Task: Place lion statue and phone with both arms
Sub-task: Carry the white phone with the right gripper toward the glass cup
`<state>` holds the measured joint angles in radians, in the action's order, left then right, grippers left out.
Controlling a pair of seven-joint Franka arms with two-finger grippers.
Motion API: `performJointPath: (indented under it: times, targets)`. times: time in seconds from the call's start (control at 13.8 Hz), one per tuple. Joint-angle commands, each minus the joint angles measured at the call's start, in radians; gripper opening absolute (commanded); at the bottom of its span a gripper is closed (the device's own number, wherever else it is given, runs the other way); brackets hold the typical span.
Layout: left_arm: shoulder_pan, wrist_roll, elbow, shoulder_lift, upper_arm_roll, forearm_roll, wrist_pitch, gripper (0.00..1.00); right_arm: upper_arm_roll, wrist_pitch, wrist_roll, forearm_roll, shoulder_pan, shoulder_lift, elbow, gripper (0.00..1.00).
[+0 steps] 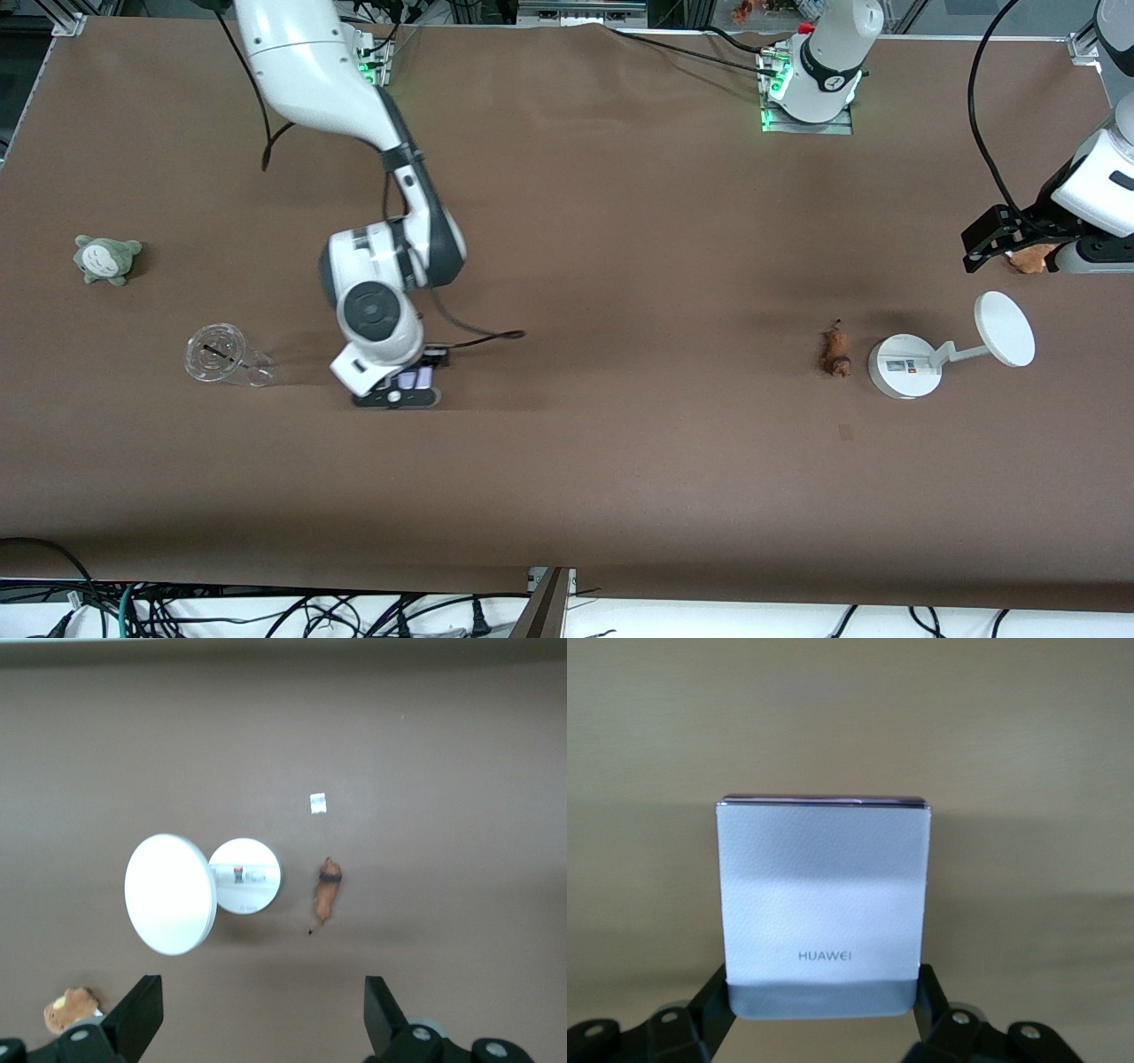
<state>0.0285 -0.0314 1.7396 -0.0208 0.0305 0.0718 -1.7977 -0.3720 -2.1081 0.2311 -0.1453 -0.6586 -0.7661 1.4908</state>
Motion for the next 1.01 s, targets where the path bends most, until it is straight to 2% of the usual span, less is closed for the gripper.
performJointPath:
  times: [0.0, 0.51, 0.94]
  targets:
    - [-0.012, 0.011, -0.023, -0.021, -0.003, -0.018, 0.116, 1.00, 0.008, 0.014, -0.071, -0.005, 0.063, 0.027, 0.026, 0.46]
    - [-0.019, 0.015, -0.038, -0.022, 0.017, -0.018, 0.158, 1.00, 0.011, 0.011, -0.131, -0.005, 0.166, 0.025, 0.069, 0.46]
    - [-0.019, 0.005, -0.063, -0.022, 0.066, -0.018, 0.181, 1.00, 0.011, 0.000, -0.183, -0.007, 0.180, 0.019, 0.117, 0.46]
